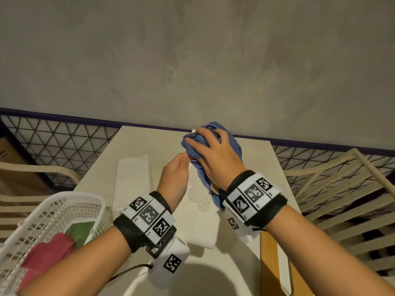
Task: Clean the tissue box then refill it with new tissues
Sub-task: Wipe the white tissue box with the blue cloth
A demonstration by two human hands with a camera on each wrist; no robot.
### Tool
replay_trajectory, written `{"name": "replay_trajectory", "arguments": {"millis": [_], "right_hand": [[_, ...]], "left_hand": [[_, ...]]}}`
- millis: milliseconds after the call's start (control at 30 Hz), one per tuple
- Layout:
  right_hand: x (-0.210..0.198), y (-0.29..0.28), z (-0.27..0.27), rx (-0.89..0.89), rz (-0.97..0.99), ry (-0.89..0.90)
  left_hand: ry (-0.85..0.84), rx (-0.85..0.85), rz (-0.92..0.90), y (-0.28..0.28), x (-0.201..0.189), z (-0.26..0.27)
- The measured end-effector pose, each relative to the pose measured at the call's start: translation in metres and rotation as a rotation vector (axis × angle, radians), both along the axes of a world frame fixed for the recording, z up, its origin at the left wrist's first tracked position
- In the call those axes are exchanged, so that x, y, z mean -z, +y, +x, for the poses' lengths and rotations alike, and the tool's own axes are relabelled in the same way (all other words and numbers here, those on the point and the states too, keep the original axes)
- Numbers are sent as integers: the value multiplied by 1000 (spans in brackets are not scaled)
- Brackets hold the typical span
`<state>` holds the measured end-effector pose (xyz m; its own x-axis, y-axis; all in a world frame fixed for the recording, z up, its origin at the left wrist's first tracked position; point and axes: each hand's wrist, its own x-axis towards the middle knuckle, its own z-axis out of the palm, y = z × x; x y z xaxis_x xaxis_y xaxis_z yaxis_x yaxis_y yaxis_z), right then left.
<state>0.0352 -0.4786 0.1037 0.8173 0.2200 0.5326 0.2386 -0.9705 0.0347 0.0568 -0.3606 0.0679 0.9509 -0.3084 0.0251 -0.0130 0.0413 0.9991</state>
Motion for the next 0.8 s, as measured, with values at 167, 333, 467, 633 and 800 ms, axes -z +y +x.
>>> {"name": "replay_trajectory", "arguments": {"millis": [167, 333, 467, 633, 800], "right_hand": [[4, -41, 5, 55, 576, 197], [39, -35, -18, 75, 962, 348], [67, 11, -60, 12, 983, 292], [73, 14, -59, 3, 921, 227], [22, -17, -24, 132, 1075, 133]], "left_hand": [[-48, 17, 32, 10, -1, -6], [24, -40, -82, 10, -10, -2], [110, -93, -171, 2, -25, 11], [74, -71, -105, 2, -21, 9], [-78, 30, 25, 1, -10, -1]]}}
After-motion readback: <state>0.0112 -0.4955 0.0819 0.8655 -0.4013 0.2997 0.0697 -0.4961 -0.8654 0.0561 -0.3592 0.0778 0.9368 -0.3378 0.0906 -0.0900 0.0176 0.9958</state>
